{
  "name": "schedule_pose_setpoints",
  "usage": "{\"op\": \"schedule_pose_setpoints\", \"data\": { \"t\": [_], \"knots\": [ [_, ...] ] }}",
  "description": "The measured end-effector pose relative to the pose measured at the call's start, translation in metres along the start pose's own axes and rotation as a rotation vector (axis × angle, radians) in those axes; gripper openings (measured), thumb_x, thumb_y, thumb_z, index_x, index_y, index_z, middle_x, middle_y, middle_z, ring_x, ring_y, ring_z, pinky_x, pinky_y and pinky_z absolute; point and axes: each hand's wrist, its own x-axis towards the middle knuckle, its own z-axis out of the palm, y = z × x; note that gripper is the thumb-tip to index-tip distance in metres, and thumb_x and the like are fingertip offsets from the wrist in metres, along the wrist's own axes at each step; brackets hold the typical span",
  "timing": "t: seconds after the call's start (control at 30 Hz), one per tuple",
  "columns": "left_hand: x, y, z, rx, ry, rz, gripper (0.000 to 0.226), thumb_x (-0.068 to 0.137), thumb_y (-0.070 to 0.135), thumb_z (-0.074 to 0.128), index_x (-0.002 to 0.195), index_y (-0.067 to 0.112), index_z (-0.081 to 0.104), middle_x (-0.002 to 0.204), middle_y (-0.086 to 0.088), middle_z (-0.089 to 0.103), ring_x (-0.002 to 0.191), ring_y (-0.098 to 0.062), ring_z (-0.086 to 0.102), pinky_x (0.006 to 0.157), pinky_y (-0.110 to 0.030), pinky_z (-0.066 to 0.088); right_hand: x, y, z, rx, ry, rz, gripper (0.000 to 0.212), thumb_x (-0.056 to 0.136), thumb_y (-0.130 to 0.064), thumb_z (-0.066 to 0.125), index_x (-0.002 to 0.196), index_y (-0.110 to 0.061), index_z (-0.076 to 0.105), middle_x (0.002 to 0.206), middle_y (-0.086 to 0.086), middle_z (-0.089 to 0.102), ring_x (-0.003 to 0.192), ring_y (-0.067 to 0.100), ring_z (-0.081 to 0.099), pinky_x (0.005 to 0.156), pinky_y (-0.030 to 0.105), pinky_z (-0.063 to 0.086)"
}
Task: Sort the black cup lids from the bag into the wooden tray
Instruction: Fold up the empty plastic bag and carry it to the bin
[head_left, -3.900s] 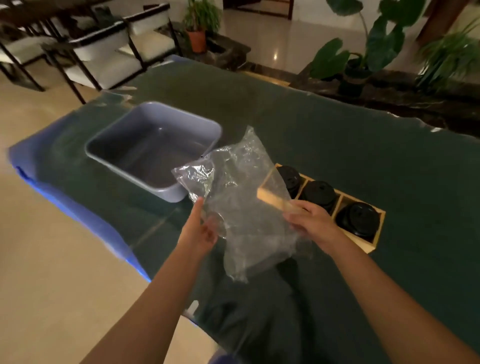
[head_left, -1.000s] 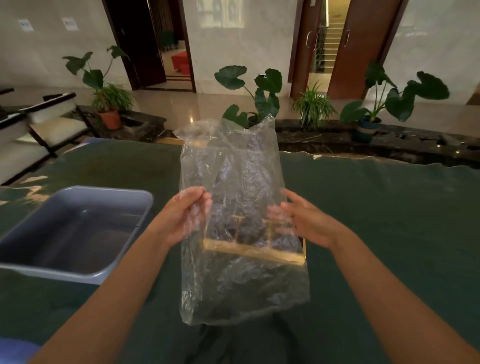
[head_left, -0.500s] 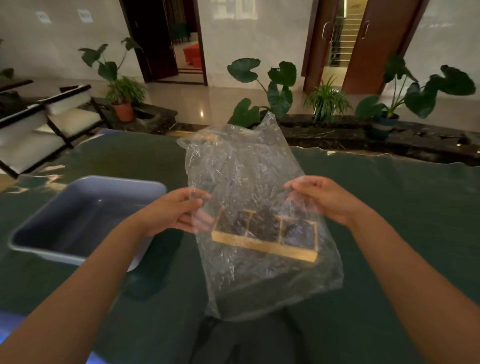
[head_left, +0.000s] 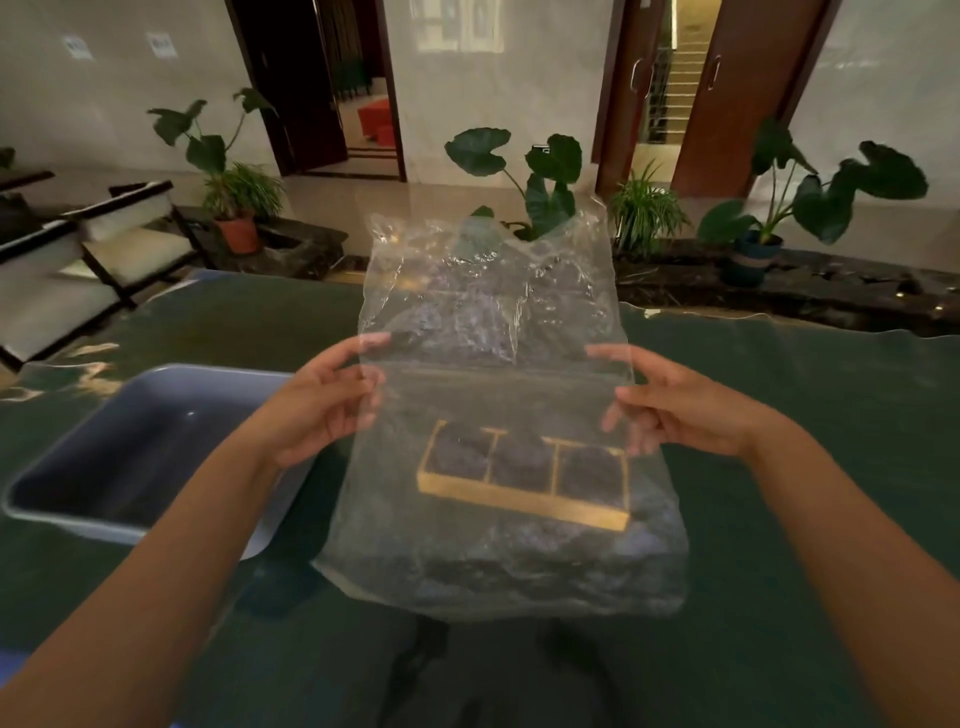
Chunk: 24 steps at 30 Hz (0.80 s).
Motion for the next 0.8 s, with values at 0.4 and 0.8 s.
{"op": "schedule_pose_setpoints", "data": {
  "t": [0.4, 0.8],
  "knots": [
    [0.006, 0.001, 0.009, 0.222, 0.115, 0.05, 0.037, 0.074, -0.009, 0.05, 0.058, 0.015, 0.073, 0.102, 0.006, 0.067, 0.093, -0.008, 0.067, 0.073, -0.022, 0.055, 0.015, -0.001, 0.019, 0.072, 0.396, -0.058, 0.024, 0.085, -0.011, 0.061, 0.107, -0.016, 0.055, 0.083, 0.006, 0.068, 0.071, 0.016, 0.069, 0.059, 0.027, 0.058],
    [0.027, 0.017, 0.081, 0.936, -0.184, -0.152, 0.034, 0.079, 0.045, 0.066, 0.111, 0.036, 0.062, 0.098, 0.022, 0.07, 0.086, 0.006, 0.065, 0.068, -0.01, 0.05, 0.028, -0.05, 0.051, -0.366, 0.268, -0.313, 0.036, 0.09, -0.003, 0.049, 0.112, -0.031, 0.046, 0.094, 0.004, 0.074, 0.084, 0.016, 0.069, 0.076, 0.03, 0.054]
  ]
}}
